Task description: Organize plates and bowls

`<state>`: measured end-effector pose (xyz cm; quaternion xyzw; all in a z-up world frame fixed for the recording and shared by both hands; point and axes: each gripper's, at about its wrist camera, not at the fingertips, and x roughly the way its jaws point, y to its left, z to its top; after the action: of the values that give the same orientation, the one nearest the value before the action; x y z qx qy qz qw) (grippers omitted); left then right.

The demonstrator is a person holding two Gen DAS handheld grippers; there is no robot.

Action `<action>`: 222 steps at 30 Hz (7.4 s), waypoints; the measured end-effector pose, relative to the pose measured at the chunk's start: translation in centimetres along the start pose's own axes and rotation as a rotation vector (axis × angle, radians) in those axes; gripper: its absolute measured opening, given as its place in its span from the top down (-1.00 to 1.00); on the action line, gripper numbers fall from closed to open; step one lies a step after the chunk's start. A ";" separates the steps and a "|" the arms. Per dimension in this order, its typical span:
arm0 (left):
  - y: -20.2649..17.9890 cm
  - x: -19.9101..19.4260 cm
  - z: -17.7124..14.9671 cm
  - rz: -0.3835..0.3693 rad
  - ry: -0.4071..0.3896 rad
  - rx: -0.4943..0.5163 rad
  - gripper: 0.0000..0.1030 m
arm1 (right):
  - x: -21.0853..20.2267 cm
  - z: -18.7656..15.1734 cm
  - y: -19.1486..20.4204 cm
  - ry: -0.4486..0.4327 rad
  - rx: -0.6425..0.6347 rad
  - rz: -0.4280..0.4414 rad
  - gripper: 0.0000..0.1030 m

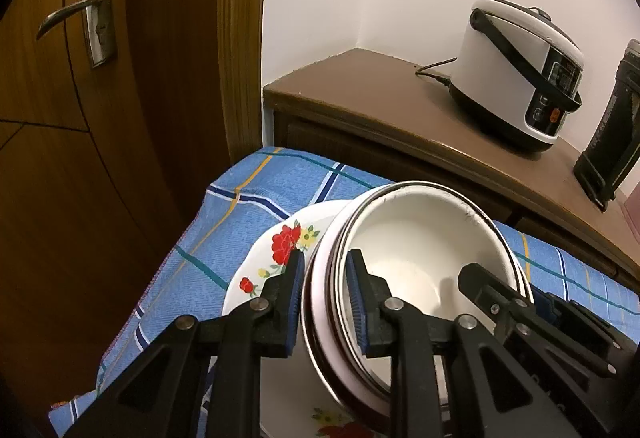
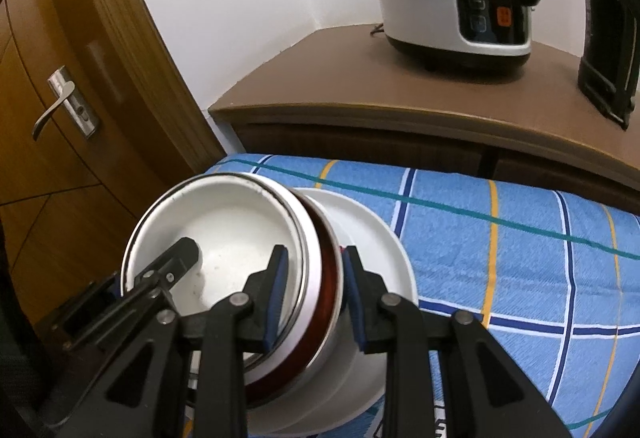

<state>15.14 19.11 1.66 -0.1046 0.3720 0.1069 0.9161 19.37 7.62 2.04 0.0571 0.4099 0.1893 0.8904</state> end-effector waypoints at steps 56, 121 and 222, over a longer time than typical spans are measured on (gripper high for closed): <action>0.3 -0.9 0.1 0.054 0.012 0.002 -0.51 | -2.3 -0.1 0.2 -0.026 0.013 -0.050 0.41; 0.4 -4.7 -1.8 -0.046 0.041 -0.023 -0.29 | -6.7 -2.6 -0.4 -0.080 0.059 -0.027 0.08; 1.0 -17.1 -7.2 0.097 -0.243 0.060 -0.54 | -17.9 -9.5 1.4 -0.341 0.000 -0.025 -0.95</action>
<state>-1.85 16.05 8.54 -0.0455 0.2657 0.1516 0.9510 1.24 1.52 8.88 0.0831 0.2537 0.1660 0.9493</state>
